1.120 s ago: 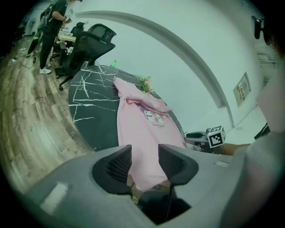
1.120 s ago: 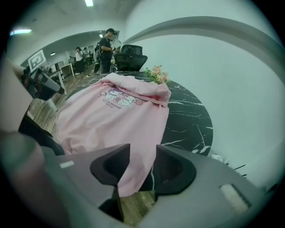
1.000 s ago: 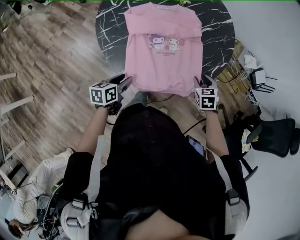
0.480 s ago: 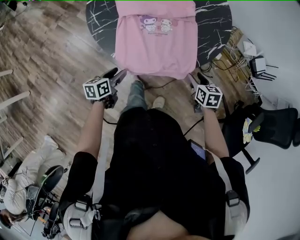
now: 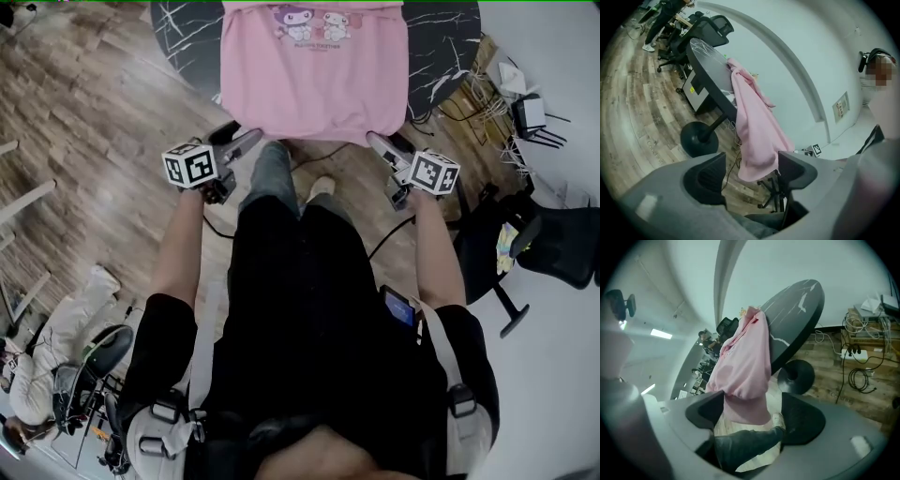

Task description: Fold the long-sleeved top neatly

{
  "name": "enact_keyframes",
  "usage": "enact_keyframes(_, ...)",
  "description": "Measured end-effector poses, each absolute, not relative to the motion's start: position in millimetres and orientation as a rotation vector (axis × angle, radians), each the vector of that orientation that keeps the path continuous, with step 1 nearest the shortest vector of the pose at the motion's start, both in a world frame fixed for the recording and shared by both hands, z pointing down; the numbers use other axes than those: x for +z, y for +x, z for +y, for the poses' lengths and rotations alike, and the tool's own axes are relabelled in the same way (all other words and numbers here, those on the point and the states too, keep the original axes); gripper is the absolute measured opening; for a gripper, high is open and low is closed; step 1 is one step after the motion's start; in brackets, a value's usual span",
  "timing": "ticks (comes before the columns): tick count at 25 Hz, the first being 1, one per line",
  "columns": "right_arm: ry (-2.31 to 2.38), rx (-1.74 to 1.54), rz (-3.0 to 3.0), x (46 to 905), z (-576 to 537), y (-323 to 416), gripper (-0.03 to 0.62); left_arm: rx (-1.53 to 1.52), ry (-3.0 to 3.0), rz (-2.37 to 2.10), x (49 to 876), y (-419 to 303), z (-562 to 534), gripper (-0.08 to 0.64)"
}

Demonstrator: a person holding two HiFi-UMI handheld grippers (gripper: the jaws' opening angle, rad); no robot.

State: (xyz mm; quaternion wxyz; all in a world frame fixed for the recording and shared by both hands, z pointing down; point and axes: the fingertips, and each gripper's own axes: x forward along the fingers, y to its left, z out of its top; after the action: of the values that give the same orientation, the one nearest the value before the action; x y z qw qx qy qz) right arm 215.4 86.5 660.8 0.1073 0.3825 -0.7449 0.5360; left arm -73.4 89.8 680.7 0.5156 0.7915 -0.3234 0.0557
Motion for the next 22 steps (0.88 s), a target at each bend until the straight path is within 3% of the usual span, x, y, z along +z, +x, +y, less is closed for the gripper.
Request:
enact_keyframes(5,0.964,1.63,-2.289,665,90,205,0.355,0.096,1.951,-0.663,686,-53,90,0.358)
enact_keyframes(6,0.947,1.616,-2.303,664,91,203,0.341,0.095,1.954,-0.649,686,-50,91,0.332)
enact_keyframes(11,0.953,1.599,-2.347,654,99,204,0.111,0.015,1.95,-0.624,669,-41,100,0.084)
enact_keyframes(14,0.97,1.581,-2.357,645,106,208,0.021,0.018,1.958,-0.649,657,-41,107,0.046)
enact_keyframes(22,0.989,1.506,-2.373,621,139,215,0.018,0.09,1.98,-0.681,628,-42,144,0.043)
